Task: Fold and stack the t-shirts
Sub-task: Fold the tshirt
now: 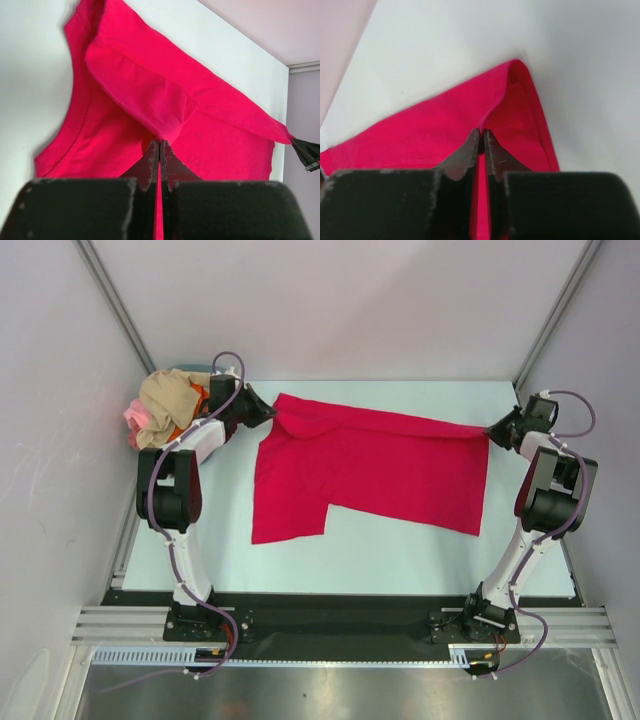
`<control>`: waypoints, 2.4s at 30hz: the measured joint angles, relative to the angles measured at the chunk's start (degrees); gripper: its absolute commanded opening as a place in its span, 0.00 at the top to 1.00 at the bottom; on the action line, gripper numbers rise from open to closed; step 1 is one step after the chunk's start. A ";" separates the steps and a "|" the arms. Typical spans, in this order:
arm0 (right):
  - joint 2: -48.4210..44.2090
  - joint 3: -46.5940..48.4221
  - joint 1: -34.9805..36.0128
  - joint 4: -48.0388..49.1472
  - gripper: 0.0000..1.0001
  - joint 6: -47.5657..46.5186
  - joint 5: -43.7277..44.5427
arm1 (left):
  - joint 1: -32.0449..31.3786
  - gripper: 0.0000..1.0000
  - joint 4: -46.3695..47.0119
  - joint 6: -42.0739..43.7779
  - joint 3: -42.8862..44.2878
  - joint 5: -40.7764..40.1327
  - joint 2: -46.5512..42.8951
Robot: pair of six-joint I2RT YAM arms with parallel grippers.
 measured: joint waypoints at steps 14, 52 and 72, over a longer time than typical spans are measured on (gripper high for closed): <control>-11.23 -9.60 17.70 -0.20 0.41 -3.26 21.42 | 0.00 1.00 -2.32 1.27 3.30 -1.11 0.02; 31.26 14.05 47.76 48.52 0.64 27.02 11.89 | -0.02 1.00 16.13 1.42 16.39 1.68 13.97; 31.50 20.63 51.12 36.79 0.58 29.11 19.96 | -0.22 1.00 19.67 0.42 13.62 2.25 12.39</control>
